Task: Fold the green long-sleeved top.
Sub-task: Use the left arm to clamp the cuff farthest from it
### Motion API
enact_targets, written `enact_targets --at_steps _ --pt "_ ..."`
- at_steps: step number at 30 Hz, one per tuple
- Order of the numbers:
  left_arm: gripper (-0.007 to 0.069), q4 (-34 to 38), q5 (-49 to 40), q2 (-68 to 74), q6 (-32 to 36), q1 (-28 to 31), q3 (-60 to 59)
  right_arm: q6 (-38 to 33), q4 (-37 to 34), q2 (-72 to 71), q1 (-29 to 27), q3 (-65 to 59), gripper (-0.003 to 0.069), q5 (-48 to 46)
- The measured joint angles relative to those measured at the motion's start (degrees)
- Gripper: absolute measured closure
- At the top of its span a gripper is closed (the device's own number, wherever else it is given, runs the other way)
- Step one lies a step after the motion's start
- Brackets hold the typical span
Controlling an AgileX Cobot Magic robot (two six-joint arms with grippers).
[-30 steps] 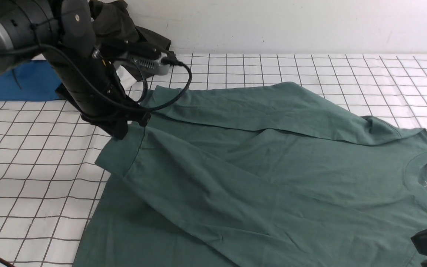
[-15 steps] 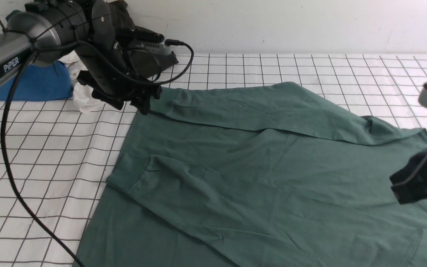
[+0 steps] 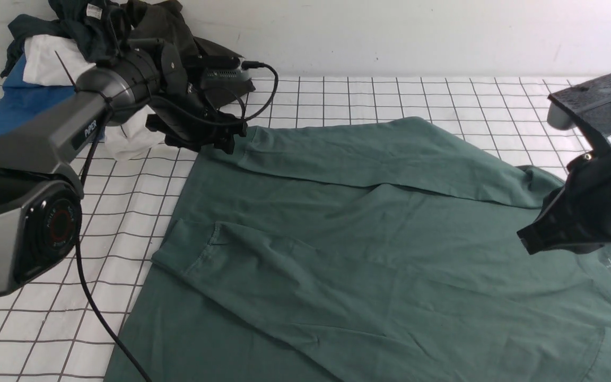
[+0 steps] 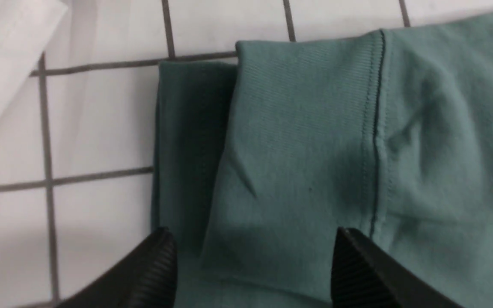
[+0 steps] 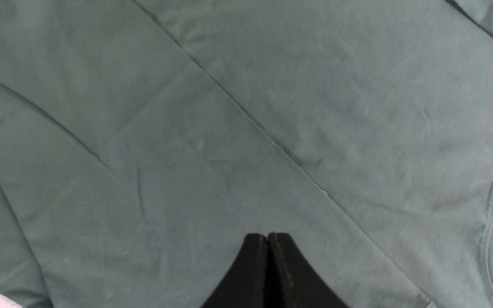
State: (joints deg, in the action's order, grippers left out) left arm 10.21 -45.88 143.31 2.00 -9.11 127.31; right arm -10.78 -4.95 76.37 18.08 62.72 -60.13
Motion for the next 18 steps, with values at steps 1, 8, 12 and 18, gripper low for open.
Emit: enact_targets --at_steps 1,8,12,18 --pt "0.0178 0.1 1.2 0.8 0.0 0.0 0.0 0.0 0.0 0.0 0.0 0.0 0.0673 -0.1" --pt "0.0232 1.5 4.9 1.3 -0.2 0.0 0.2 0.0 0.0 0.0 0.0 0.0 0.0673 -0.3" --pt "0.0344 2.0 5.0 1.3 -0.2 0.0 0.2 0.0 0.0 0.0 0.0 0.0 0.0673 -0.3" --pt "0.0519 2.1 4.1 1.4 0.0 0.0 0.2 0.0 0.0 0.0 0.0 0.0 0.0673 -0.4"
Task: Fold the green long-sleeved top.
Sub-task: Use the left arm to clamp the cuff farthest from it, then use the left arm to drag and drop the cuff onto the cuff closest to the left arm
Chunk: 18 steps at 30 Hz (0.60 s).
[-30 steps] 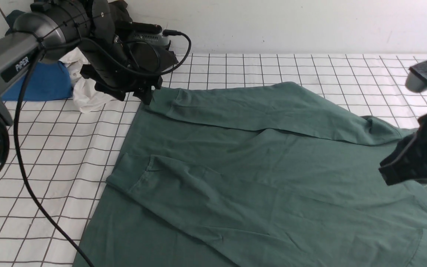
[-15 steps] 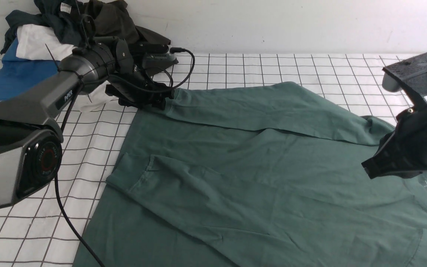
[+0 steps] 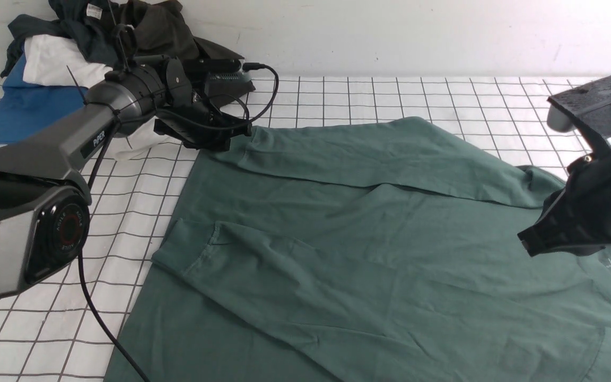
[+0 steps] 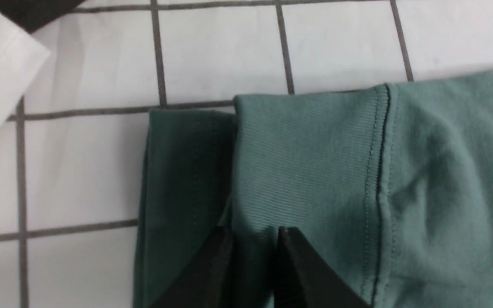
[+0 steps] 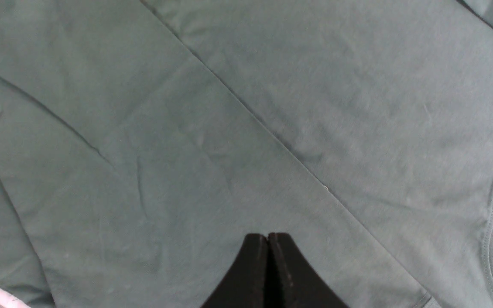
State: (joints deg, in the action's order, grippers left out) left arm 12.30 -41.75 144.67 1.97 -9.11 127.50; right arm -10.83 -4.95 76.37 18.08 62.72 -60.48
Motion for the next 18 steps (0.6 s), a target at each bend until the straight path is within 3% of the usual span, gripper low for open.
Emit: enact_targets --at_steps 5,15,18 --pt "0.0617 0.0 -5.4 -0.1 1.3 -0.1 2.3 0.1 0.0 0.0 0.0 0.0 0.0673 -0.1" --pt "0.0622 0.7 -26.8 -13.4 3.1 -3.2 7.5 -0.2 0.2 -2.8 0.0 0.6 0.0673 -0.8" --pt "0.0622 0.7 -28.7 -19.2 2.9 -3.8 4.0 -0.2 0.1 -6.3 0.0 0.8 0.0673 -1.8"
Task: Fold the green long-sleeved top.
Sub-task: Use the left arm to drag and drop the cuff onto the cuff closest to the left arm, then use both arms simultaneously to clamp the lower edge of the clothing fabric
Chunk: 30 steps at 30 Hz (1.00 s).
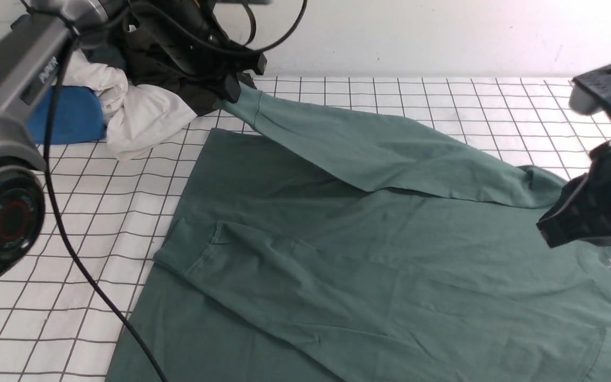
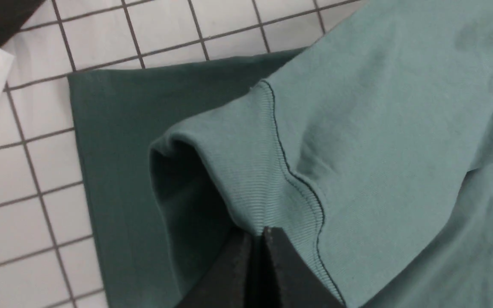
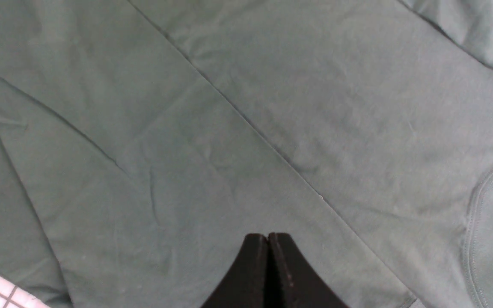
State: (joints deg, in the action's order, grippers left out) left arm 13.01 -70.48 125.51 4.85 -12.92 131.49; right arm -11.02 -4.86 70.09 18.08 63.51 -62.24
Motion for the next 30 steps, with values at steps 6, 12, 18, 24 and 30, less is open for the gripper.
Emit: enact_targets --at_steps 6,12,18,24,30 --pt "0.0622 -1.7 -0.3 -12.4 -0.7 0.0 -14.5 0.0 -0.1 -7.2 0.0 0.1 0.0673 -2.5" --pt "0.0622 -3.0 2.0 -24.0 -0.9 0.0 -36.0 0.0 -2.4 -13.3 0.0 0.1 0.0673 -4.1" --pt "0.0612 -3.6 9.3 -26.1 -0.9 0.0 -49.4 -0.2 -2.9 -14.0 0.0 0.1 0.0673 -4.8" --pt "0.0464 -7.0 11.1 -26.3 -0.5 0.0 -52.9 -1.3 -3.8 -14.0 0.0 0.0 0.0673 -6.1" --pt "0.0243 -10.7 5.5 -31.2 2.3 -1.5 -53.0 -2.6 -5.9 -14.0 0.6 0.0 0.0673 -9.5"
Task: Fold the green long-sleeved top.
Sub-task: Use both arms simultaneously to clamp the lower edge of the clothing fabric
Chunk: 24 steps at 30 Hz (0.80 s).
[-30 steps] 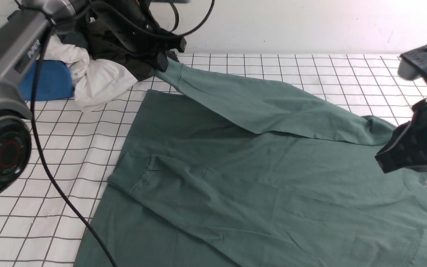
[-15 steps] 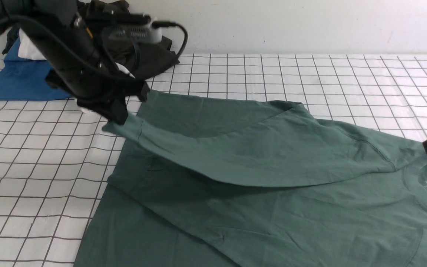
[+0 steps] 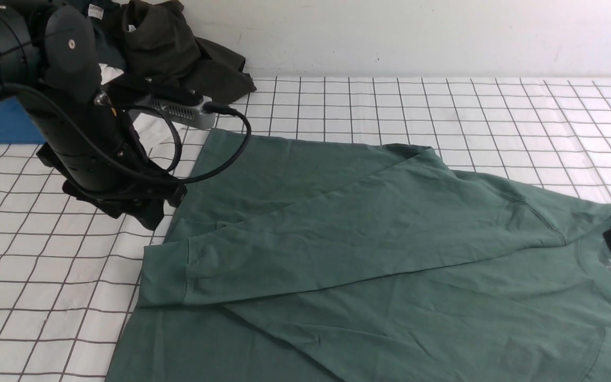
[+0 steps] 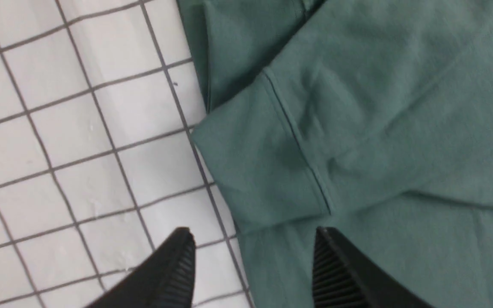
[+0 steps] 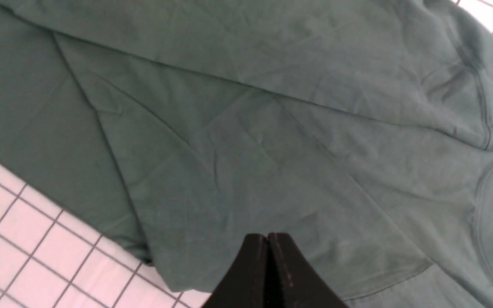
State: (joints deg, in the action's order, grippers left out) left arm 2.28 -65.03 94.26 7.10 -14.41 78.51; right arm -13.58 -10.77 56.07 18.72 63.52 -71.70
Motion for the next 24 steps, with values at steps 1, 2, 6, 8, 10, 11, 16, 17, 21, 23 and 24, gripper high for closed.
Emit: enact_targets --at_steps 1,2,6,8,10,11,16,17,21,23,24 --pt "0.0216 0.0 -2.5 -2.1 1.9 -1.7 -0.1 0.0 -0.5 0.0 1.5 0.0 0.0673 -0.2" --pt "0.0210 0.0 -3.1 -2.6 2.5 -2.0 -0.1 0.0 -0.6 0.0 2.0 0.0 0.0673 -0.2" --pt "0.0190 0.2 -4.3 -6.5 9.1 -9.2 -3.1 0.0 -1.3 -0.6 10.5 -1.3 0.0673 -0.3" --pt "0.0190 0.4 -4.3 -7.1 12.7 -11.9 -7.4 0.0 -1.3 -0.9 13.4 -2.4 0.0673 -0.4" --pt "0.0193 0.4 -4.2 -7.1 17.2 -14.2 -13.6 0.4 -1.3 -1.0 15.7 -3.9 0.0673 -0.4" --pt "0.0195 0.4 -4.1 -7.1 17.7 -14.6 -15.0 0.5 -1.3 -1.0 16.0 -4.2 0.0673 -0.4" --pt "0.0202 -1.5 -1.3 -6.9 30.4 -16.3 -30.8 0.5 0.0 -1.0 17.4 -8.6 0.0673 -0.3" --pt "0.0202 -2.3 0.9 -6.9 31.7 -16.3 -32.9 0.3 0.4 -1.0 17.5 -9.4 0.0673 -0.3" --pt "0.0202 -5.3 10.2 -6.9 32.7 -16.3 -37.9 -0.1 1.4 -1.0 17.5 -11.6 0.0673 -0.3" --pt "0.0202 -6.5 14.3 -6.9 32.6 -16.3 -39.6 -0.2 1.6 -1.0 17.5 -12.0 0.0673 -0.3" --pt "0.0202 -6.5 14.6 -6.9 32.6 -16.3 -39.7 -0.2 1.6 -1.0 17.5 -12.0 0.0673 -0.3"
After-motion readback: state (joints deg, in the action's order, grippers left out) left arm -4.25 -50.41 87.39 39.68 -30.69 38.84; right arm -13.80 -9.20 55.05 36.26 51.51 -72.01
